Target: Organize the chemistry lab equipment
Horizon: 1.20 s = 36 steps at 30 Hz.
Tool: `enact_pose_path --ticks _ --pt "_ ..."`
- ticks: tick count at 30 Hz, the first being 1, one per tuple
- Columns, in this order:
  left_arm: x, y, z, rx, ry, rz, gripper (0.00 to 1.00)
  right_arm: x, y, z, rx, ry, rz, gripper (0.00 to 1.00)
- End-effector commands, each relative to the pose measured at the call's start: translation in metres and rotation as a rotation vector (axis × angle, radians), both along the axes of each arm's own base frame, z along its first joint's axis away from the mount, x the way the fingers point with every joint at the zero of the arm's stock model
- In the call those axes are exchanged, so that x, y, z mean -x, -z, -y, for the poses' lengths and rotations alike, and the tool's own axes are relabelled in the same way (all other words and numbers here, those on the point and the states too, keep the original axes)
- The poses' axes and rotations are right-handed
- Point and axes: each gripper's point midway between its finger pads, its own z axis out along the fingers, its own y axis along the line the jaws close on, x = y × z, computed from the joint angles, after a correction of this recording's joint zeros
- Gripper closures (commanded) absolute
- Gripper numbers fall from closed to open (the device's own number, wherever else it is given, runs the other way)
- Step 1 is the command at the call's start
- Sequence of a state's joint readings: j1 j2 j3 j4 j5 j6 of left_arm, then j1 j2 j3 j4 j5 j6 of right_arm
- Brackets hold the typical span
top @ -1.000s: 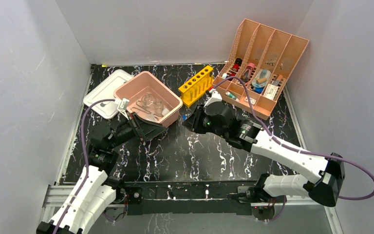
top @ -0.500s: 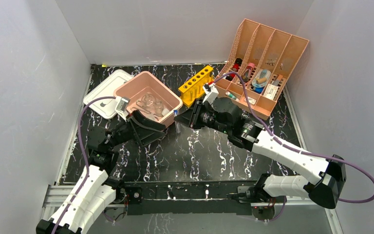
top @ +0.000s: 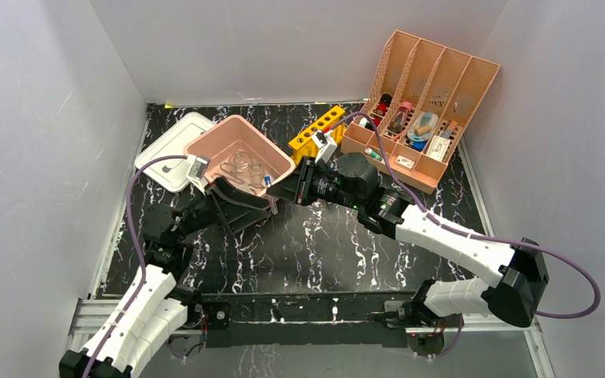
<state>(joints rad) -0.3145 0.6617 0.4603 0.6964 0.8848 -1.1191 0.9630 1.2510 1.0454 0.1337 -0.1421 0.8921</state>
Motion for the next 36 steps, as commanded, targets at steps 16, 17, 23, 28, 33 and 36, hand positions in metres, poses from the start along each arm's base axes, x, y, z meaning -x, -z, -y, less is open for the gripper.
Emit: enact_pose_path --ticks 16,17,23,28,33,36 --pt "-0.016 0.003 0.005 0.020 -0.012 -0.044 0.22 0.005 -0.064 0.004 -0.157 -0.024 0.120 0.77" --pt "-0.015 0.002 0.006 0.025 -0.010 -0.042 0.23 0.005 -0.063 0.003 -0.155 -0.027 0.118 0.77" --pt "-0.013 0.002 0.012 0.034 0.010 -0.039 0.39 0.006 -0.061 0.001 -0.163 -0.039 0.107 0.76" --pt "-0.009 0.002 0.022 0.041 0.037 -0.028 0.50 0.006 -0.059 0.000 -0.167 -0.040 0.102 0.77" --pt "-0.007 0.000 0.025 0.045 0.040 -0.020 0.56 0.006 -0.059 0.003 -0.166 -0.033 0.101 0.77" --pt "-0.005 -0.006 0.024 0.054 0.036 -0.003 0.65 0.006 -0.059 0.005 -0.164 -0.028 0.102 0.77"
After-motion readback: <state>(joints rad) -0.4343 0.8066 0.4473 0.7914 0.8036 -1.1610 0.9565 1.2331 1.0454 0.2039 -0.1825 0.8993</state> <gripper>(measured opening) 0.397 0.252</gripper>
